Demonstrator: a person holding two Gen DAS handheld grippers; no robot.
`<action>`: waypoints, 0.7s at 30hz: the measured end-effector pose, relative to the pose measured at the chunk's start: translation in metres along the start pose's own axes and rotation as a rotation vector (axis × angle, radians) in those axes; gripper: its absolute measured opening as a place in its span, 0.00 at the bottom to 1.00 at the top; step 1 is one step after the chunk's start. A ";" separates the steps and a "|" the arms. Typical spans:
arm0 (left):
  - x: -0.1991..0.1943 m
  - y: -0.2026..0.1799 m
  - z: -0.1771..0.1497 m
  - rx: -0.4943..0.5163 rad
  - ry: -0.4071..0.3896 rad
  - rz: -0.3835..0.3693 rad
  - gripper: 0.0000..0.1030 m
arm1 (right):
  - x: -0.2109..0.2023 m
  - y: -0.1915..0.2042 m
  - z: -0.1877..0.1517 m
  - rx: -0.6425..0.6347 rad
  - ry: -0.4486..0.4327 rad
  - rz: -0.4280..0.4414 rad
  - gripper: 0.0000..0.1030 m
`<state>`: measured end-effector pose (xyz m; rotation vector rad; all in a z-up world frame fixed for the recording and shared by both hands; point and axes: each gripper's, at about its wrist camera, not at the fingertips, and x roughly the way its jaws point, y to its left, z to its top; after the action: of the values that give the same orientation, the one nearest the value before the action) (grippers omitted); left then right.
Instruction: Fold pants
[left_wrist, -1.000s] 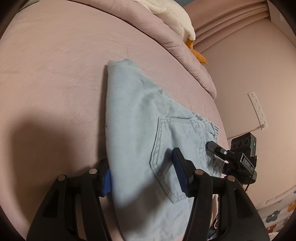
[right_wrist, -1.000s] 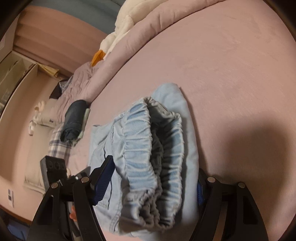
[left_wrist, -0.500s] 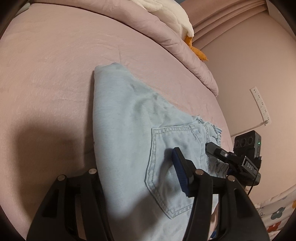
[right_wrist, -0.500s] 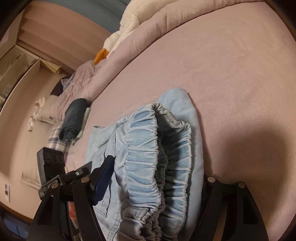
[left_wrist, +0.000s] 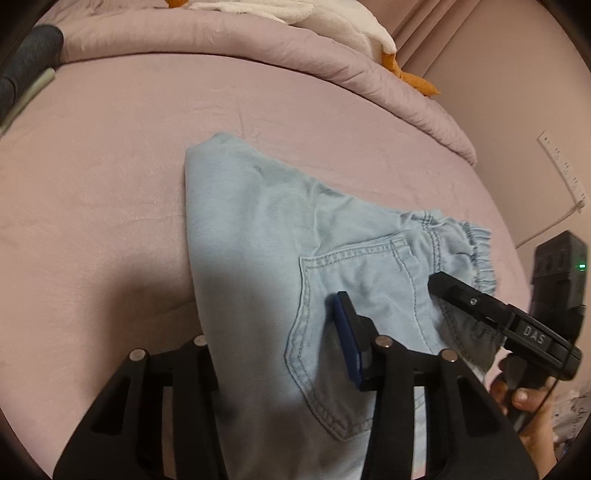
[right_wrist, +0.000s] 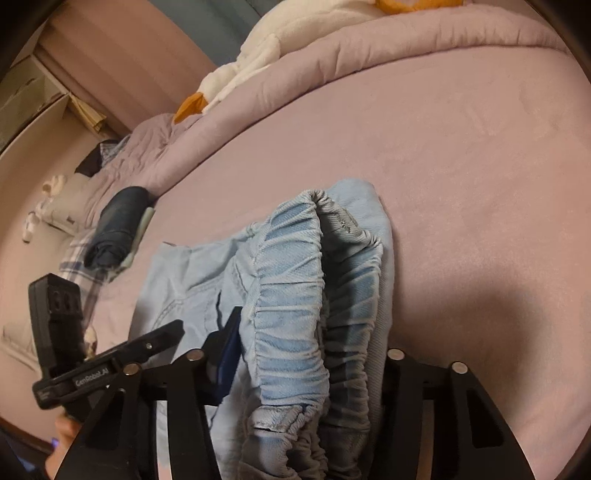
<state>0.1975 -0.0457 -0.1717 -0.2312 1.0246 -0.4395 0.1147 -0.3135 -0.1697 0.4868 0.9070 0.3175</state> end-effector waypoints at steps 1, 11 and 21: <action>0.000 -0.001 0.000 0.003 -0.001 0.013 0.38 | -0.001 0.003 0.000 -0.009 -0.007 -0.011 0.49; -0.011 -0.011 -0.006 0.019 -0.044 0.066 0.20 | -0.025 0.042 -0.007 -0.131 -0.108 -0.077 0.40; -0.041 -0.015 -0.023 0.016 -0.092 0.076 0.18 | -0.046 0.068 -0.022 -0.201 -0.157 -0.070 0.40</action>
<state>0.1561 -0.0395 -0.1458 -0.1953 0.9362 -0.3649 0.0664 -0.2715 -0.1145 0.2895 0.7290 0.2983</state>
